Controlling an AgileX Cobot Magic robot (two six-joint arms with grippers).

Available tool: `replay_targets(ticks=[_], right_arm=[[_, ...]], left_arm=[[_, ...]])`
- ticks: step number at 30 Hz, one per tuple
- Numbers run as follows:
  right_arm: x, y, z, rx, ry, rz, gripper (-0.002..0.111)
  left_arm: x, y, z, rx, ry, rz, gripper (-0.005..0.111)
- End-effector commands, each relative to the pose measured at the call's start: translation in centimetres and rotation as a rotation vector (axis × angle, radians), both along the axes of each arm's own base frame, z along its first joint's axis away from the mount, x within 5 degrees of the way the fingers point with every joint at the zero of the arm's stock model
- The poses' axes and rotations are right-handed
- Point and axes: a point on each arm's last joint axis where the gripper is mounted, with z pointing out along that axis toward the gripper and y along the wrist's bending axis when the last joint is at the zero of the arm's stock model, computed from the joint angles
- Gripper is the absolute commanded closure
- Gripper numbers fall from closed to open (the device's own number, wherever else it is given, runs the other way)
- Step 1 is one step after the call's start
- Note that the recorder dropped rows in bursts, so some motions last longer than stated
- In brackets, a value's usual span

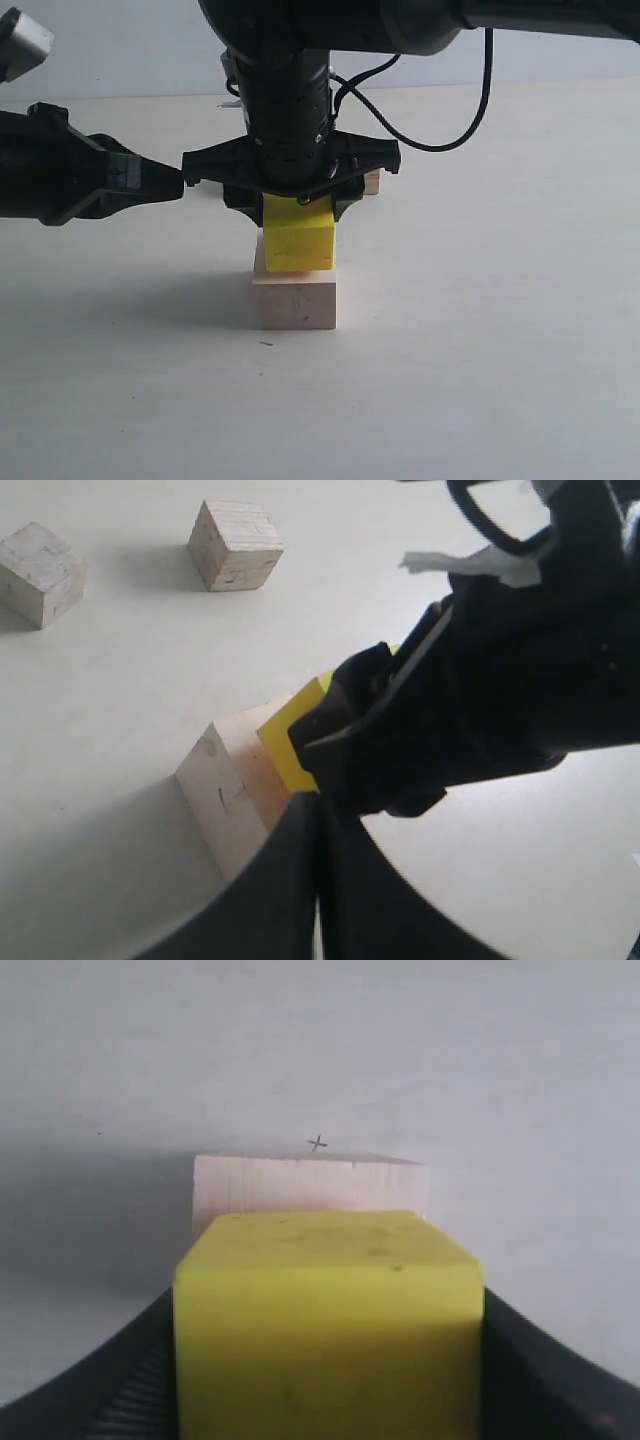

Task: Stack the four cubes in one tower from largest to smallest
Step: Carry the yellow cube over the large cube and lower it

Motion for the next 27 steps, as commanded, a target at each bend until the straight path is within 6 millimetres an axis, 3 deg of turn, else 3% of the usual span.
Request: replay_targets(ticks=[1, 12, 25, 27], right_arm=[[0.2, 0.4, 0.3, 0.038, -0.035, 0.005, 0.108], [0.4, 0.7, -0.8, 0.028, -0.021, 0.006, 0.108], [0.5, 0.6, -0.7, 0.024, -0.032, -0.008, 0.108], [0.5, 0.6, -0.7, 0.024, -0.032, -0.008, 0.101]], left_arm=[[-0.3, -0.2, 0.3, -0.029, 0.009, -0.021, 0.107], [-0.4, -0.2, 0.3, -0.032, 0.011, -0.024, 0.107], [-0.4, -0.3, 0.3, -0.033, 0.011, -0.029, 0.107], [-0.4, -0.3, 0.3, -0.033, 0.011, -0.029, 0.107]])
